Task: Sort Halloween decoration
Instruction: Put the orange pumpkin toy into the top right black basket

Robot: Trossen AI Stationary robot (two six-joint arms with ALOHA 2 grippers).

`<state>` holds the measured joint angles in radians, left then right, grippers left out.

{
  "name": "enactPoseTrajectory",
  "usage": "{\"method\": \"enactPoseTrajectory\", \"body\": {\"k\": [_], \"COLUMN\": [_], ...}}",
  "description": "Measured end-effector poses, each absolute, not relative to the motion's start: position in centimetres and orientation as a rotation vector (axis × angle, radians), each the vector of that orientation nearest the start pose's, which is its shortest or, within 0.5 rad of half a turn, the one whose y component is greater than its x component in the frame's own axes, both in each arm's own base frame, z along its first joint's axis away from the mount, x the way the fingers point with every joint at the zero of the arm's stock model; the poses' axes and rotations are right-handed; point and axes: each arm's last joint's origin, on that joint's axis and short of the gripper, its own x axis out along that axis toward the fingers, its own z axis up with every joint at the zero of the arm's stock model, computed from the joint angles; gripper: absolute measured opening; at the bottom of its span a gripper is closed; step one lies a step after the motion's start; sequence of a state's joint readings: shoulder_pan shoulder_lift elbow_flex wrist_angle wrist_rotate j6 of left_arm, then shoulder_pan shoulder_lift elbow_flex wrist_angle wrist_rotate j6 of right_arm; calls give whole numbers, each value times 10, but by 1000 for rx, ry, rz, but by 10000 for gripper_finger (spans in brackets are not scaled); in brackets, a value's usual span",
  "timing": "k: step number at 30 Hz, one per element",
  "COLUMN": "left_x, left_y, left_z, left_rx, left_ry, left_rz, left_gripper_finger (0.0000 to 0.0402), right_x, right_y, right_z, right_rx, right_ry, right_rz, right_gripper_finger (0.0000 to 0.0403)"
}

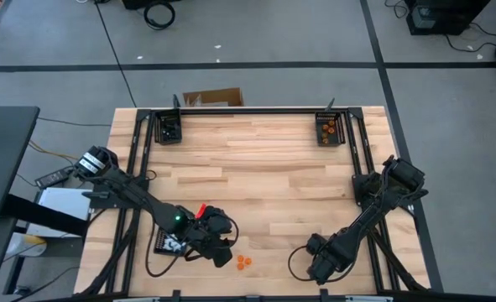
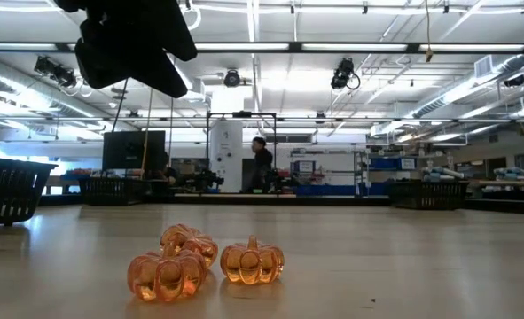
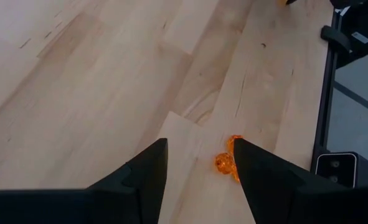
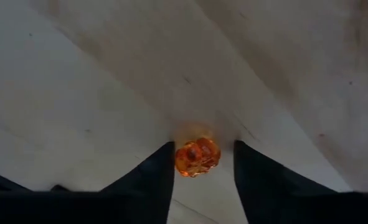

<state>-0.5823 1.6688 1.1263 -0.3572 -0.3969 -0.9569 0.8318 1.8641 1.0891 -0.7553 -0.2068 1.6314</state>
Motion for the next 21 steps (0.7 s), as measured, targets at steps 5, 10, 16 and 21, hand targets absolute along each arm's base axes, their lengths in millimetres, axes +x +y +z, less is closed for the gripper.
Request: {"method": "enactPoseTrajectory", "body": {"k": [5, 10, 16, 21], "left_x": [295, 295, 295, 295], "left_y": [-181, -181, -181, -181], "left_z": [217, 217, 217, 217], "left_rx": [-481, -481, -481, -481], "left_ry": [787, 787, 787, 787], "left_rz": [213, 213, 213, 213], "left_gripper_finger": [194, 194, 194, 194], "right_x": [209, 210, 210, 209], "right_y": [239, 239, 240, 239], "right_z": [132, 132, 132, 136], "right_rx": [726, 735, 740, 738], "right_ry": [1662, 1660, 1677, 1685], "right_rz": [-544, -534, -531, -532], "right_gripper_finger": [126, 101, 99, 99]}}
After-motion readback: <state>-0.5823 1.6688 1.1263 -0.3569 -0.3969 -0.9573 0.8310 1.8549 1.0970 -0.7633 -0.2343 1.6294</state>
